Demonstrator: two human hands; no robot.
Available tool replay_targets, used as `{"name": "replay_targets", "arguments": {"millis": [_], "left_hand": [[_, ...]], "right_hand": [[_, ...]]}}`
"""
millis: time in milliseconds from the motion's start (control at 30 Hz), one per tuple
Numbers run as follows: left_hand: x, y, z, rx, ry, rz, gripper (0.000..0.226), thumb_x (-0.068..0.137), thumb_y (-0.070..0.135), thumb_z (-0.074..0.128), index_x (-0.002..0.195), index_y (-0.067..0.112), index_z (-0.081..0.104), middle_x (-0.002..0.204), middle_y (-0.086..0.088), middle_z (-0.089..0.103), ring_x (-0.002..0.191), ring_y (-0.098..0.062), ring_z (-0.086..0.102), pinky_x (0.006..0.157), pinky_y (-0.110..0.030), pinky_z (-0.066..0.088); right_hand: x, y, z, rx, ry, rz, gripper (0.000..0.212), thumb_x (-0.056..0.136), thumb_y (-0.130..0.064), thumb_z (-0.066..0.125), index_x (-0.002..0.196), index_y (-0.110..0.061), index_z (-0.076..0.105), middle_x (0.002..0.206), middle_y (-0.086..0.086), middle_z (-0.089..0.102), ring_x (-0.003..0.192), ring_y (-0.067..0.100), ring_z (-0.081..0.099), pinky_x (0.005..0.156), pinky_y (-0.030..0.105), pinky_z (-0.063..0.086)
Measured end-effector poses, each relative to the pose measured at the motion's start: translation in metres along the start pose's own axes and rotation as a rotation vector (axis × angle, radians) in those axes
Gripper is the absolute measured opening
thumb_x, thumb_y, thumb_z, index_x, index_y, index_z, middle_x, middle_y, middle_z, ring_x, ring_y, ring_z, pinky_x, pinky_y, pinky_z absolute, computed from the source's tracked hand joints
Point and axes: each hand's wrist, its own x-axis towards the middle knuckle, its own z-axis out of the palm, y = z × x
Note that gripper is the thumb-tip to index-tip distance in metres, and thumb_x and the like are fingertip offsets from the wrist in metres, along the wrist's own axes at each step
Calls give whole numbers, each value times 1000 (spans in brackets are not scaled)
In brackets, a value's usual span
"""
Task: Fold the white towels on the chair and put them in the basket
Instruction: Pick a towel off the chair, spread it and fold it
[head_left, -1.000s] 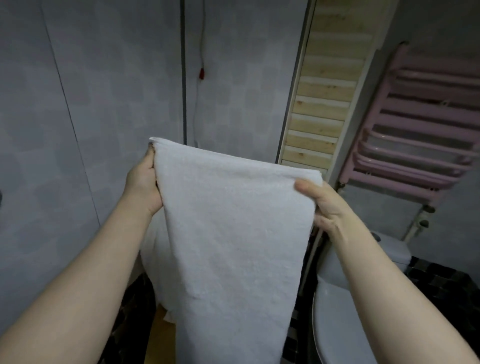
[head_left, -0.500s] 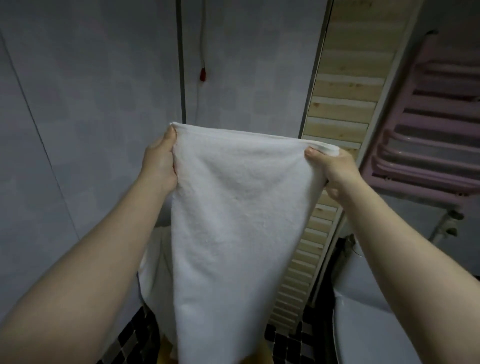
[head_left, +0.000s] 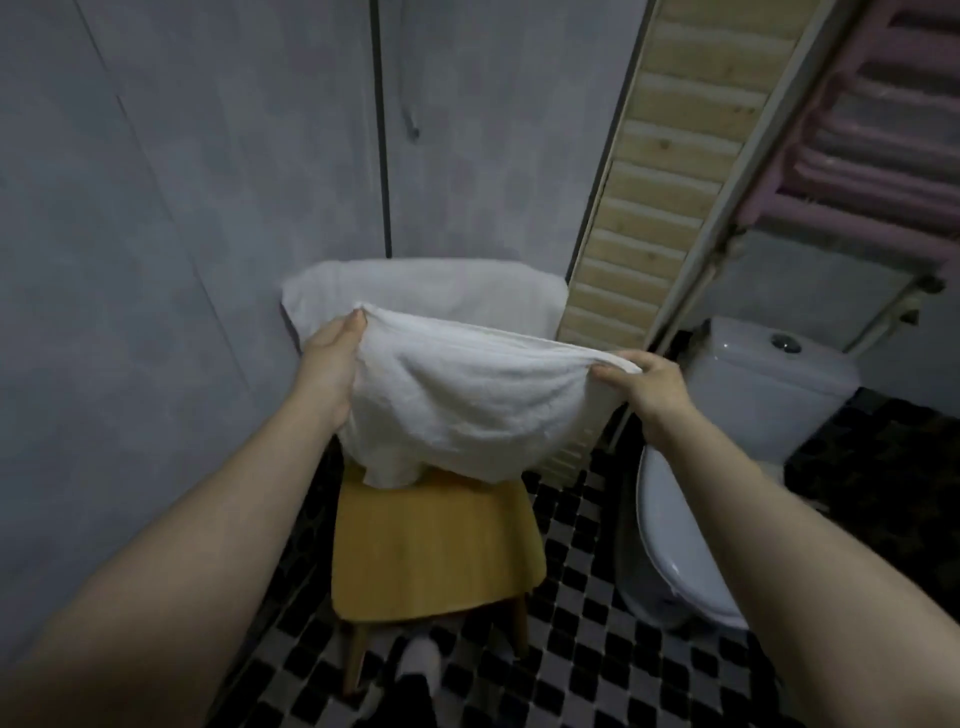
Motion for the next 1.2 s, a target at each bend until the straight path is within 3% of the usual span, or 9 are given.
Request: {"name": "replay_targets", "arguments": {"millis": [167,433,667,867,933,1000,1067,1133,1200], "left_hand": [[-55,-125,-53,248,100,-164,24,97,33,46,99,18,63,100,0,63,96,-20,59,83,-30,48],[-81,-265,-138,597,102,-287,35,97,25,43,69,6,51,68,-15,44,65,-21,40,63,-32,30],[-1,-355,-147,794,40,-390,43,99,32,38,63,8,43,59,-6,37,57,-21,35,58,-30,26],[78,-406,-141,950,92,-351,32,101,28,34,86,7,53,68,-3,45,57,-14,41,49,-25,29],[103,-428,-143,986,84,-378,27,100,27,36,96,7,55,74,-5,48,62,-18,46,51,-27,35],[115,-447,-144,1001,85,-451,22,97,20,40,109,6,52,93,-14,54,85,-32,56,67,-38,48],[117,-463,-141,1030,100,-472,34,93,15,40,127,10,45,122,-18,49,111,-38,51,92,-50,45],[116,-468,-134,1031,90,-436,49,93,16,43,140,16,30,139,-13,34,123,-33,40,105,-48,35],[123,-468,-125,992,85,-414,54,94,14,44,144,15,24,139,-12,30,118,-30,42,103,-39,36]], "right_hand": [[-52,137,6,-342,-103,127,8,80,-4,71,87,-7,72,86,6,66,82,19,59,70,27,43],[-69,280,58,-585,-269,285,21,87,-2,53,97,-5,70,92,10,65,85,24,58,72,32,48],[6,367,114,-709,-294,312,25,90,-8,46,107,-6,64,103,14,63,93,31,58,73,31,45],[76,408,151,-695,-297,289,16,90,-6,45,94,2,59,89,22,62,84,39,57,69,39,45],[96,425,164,-709,-278,311,12,89,-5,46,93,1,56,82,13,58,77,30,55,66,34,42],[102,441,174,-746,-274,328,19,86,-7,48,103,-5,54,89,7,57,79,23,54,67,31,42],[104,452,182,-709,-241,346,38,82,-9,49,120,-9,48,109,13,53,94,29,53,79,35,45],[106,449,186,-651,-257,368,52,86,-4,48,136,-13,36,119,8,45,97,24,47,84,35,41],[114,445,188,-626,-295,392,55,88,-2,48,139,-16,33,109,5,50,89,22,51,76,36,44]]}}
